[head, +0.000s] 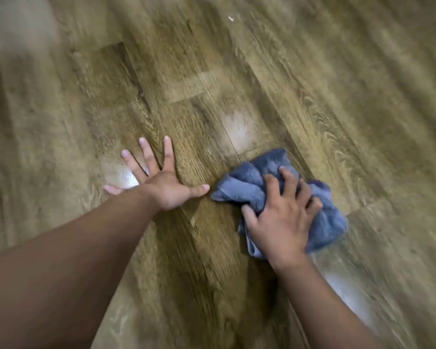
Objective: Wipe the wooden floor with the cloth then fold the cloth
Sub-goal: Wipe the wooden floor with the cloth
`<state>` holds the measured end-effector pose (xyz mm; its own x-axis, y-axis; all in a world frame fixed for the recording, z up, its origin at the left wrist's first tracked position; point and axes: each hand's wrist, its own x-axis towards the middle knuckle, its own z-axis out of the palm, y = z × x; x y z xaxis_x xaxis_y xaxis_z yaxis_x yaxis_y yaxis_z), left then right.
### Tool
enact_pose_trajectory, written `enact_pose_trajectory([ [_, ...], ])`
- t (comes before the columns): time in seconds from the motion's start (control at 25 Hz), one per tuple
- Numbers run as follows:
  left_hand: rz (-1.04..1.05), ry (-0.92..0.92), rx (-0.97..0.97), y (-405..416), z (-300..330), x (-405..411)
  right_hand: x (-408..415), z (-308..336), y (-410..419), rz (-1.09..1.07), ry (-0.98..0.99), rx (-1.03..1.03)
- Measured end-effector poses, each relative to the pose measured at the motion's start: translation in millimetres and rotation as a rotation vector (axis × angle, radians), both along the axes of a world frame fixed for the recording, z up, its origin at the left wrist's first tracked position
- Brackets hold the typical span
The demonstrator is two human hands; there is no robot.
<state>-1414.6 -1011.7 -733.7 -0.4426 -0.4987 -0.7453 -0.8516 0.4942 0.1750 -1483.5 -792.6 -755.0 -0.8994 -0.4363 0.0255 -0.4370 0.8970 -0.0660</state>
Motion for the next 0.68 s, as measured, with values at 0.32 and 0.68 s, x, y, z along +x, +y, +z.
enact_pose_trajectory([
  [0.32, 0.014, 0.005, 0.002, 3, -4, 0, -120, -7, -159, 0.12, 0.069, -0.017],
  [0.68, 0.036, 0.026, 0.02, 1, -3, -1, -50, -3, -85, 0.17, -0.023, -0.086],
])
